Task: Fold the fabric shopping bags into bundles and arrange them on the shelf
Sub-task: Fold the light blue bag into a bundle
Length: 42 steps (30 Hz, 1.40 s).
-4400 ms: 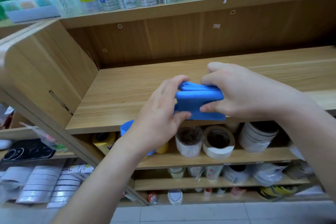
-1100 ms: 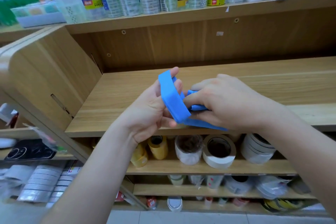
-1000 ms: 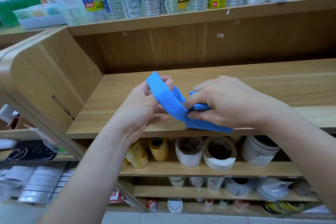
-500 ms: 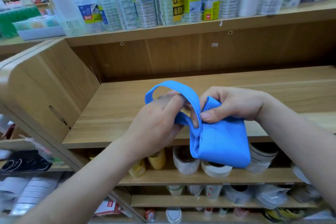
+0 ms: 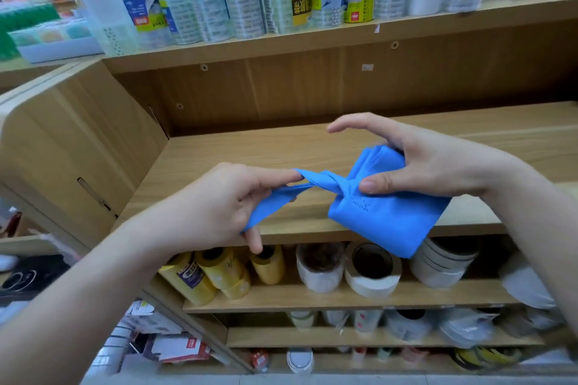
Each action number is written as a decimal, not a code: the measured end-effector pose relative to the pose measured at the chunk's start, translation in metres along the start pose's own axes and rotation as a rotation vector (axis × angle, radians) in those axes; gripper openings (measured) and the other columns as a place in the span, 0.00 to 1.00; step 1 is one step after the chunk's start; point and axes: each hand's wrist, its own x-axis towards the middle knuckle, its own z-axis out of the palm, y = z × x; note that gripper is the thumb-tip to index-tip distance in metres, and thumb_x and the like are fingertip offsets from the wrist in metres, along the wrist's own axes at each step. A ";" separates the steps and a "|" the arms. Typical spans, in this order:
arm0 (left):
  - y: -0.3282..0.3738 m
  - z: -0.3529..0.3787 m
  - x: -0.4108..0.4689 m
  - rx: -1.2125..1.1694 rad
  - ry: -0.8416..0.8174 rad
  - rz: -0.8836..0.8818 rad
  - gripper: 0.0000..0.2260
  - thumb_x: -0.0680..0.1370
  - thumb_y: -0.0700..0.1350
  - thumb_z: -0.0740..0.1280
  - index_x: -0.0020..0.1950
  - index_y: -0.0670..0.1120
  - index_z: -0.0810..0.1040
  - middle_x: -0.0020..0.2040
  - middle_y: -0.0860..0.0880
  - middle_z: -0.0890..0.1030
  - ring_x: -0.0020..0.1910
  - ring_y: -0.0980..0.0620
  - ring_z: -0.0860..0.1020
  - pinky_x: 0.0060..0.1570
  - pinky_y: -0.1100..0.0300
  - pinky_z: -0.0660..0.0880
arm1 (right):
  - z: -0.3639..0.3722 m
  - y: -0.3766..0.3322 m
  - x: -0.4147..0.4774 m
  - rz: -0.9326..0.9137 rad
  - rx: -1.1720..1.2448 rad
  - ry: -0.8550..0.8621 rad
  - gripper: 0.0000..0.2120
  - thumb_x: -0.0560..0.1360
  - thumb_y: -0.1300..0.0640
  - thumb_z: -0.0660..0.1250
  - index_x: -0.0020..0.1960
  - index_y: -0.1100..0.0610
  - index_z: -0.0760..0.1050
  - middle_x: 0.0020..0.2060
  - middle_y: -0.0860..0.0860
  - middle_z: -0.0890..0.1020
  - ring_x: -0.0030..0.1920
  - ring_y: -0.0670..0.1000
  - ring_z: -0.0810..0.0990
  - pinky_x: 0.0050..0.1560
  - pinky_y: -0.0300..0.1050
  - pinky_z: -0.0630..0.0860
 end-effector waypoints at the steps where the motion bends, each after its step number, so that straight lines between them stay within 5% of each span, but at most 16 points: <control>1: -0.001 0.000 0.002 -0.021 0.001 -0.007 0.24 0.83 0.34 0.54 0.66 0.62 0.72 0.53 0.66 0.81 0.32 0.49 0.84 0.42 0.57 0.81 | -0.001 -0.003 -0.001 -0.028 -0.023 0.005 0.34 0.71 0.55 0.74 0.68 0.31 0.64 0.41 0.55 0.82 0.39 0.52 0.82 0.40 0.43 0.80; 4: -0.003 -0.004 0.010 -0.281 -0.103 -0.118 0.23 0.84 0.33 0.52 0.71 0.57 0.70 0.57 0.50 0.82 0.35 0.45 0.84 0.35 0.56 0.80 | -0.001 -0.008 -0.001 -0.092 -0.125 0.033 0.38 0.70 0.59 0.77 0.69 0.31 0.64 0.44 0.51 0.82 0.45 0.50 0.82 0.46 0.43 0.80; 8: -0.007 -0.005 0.015 -0.585 -0.187 -0.222 0.26 0.81 0.27 0.50 0.68 0.50 0.74 0.56 0.45 0.83 0.41 0.42 0.84 0.27 0.60 0.80 | 0.001 -0.007 0.000 -0.100 -0.168 0.109 0.37 0.68 0.58 0.79 0.67 0.33 0.68 0.45 0.49 0.82 0.47 0.50 0.81 0.52 0.46 0.79; 12: -0.002 -0.001 0.019 -0.518 -0.088 -0.172 0.28 0.75 0.25 0.65 0.64 0.55 0.75 0.51 0.49 0.85 0.32 0.48 0.82 0.27 0.63 0.77 | 0.006 -0.002 0.000 -0.137 -0.080 0.215 0.30 0.67 0.58 0.78 0.65 0.41 0.74 0.44 0.47 0.82 0.45 0.45 0.80 0.48 0.36 0.76; 16: 0.010 -0.001 0.020 -0.516 -0.055 -0.061 0.32 0.64 0.33 0.78 0.61 0.58 0.77 0.44 0.47 0.79 0.32 0.53 0.79 0.35 0.59 0.80 | 0.012 0.005 0.000 -0.170 0.059 0.265 0.29 0.66 0.55 0.76 0.65 0.45 0.75 0.46 0.51 0.82 0.45 0.48 0.81 0.48 0.38 0.77; 19: 0.017 0.000 0.026 -0.453 -0.063 -0.005 0.31 0.63 0.40 0.81 0.62 0.60 0.78 0.47 0.45 0.76 0.33 0.54 0.78 0.37 0.63 0.77 | 0.021 0.003 0.000 -0.213 0.066 0.208 0.34 0.70 0.62 0.76 0.70 0.40 0.70 0.47 0.49 0.82 0.46 0.50 0.81 0.51 0.41 0.78; 22: 0.027 0.003 0.033 -0.316 -0.041 0.047 0.25 0.67 0.45 0.80 0.62 0.58 0.79 0.55 0.55 0.82 0.45 0.55 0.82 0.44 0.63 0.78 | 0.033 0.002 0.005 -0.269 -0.075 0.192 0.36 0.71 0.64 0.76 0.68 0.34 0.70 0.59 0.39 0.80 0.62 0.40 0.77 0.64 0.41 0.72; 24: 0.033 0.005 0.036 -0.242 -0.031 0.042 0.20 0.70 0.46 0.78 0.60 0.58 0.79 0.56 0.60 0.82 0.48 0.62 0.81 0.47 0.68 0.76 | 0.037 0.005 0.006 -0.278 -0.134 0.253 0.29 0.71 0.61 0.76 0.66 0.38 0.74 0.54 0.41 0.82 0.58 0.43 0.78 0.61 0.39 0.72; 27: 0.035 0.014 0.039 -0.264 0.000 0.020 0.20 0.71 0.45 0.77 0.62 0.53 0.79 0.55 0.52 0.82 0.39 0.61 0.80 0.44 0.67 0.77 | 0.043 0.011 0.007 -0.290 -0.185 0.386 0.18 0.70 0.55 0.73 0.59 0.45 0.79 0.45 0.43 0.80 0.49 0.46 0.79 0.52 0.36 0.72; 30: 0.031 0.024 0.041 -0.345 0.162 0.024 0.22 0.74 0.42 0.74 0.65 0.56 0.74 0.54 0.50 0.80 0.39 0.57 0.81 0.43 0.65 0.78 | 0.042 0.018 0.008 -0.303 -0.067 0.517 0.15 0.70 0.59 0.74 0.53 0.46 0.77 0.47 0.39 0.82 0.50 0.41 0.80 0.53 0.32 0.72; 33: 0.024 0.031 0.036 -0.432 0.356 0.134 0.14 0.78 0.42 0.68 0.64 0.50 0.76 0.54 0.47 0.81 0.42 0.57 0.82 0.45 0.63 0.79 | 0.033 0.025 0.007 -0.285 0.217 0.627 0.14 0.69 0.61 0.71 0.53 0.50 0.77 0.44 0.40 0.82 0.46 0.41 0.79 0.48 0.35 0.74; 38: 0.004 0.041 0.037 0.107 0.505 0.253 0.14 0.66 0.51 0.77 0.46 0.47 0.80 0.43 0.54 0.80 0.45 0.54 0.78 0.49 0.57 0.75 | 0.039 0.038 0.010 -0.285 0.542 0.660 0.13 0.70 0.61 0.70 0.54 0.56 0.77 0.46 0.51 0.82 0.47 0.49 0.79 0.47 0.43 0.77; 42: 0.002 0.047 0.037 -0.222 0.490 0.230 0.13 0.65 0.42 0.80 0.40 0.47 0.76 0.38 0.50 0.79 0.42 0.52 0.78 0.47 0.58 0.76 | 0.050 0.038 0.016 -0.307 0.697 0.728 0.11 0.71 0.64 0.69 0.52 0.56 0.78 0.45 0.51 0.82 0.47 0.50 0.79 0.47 0.42 0.77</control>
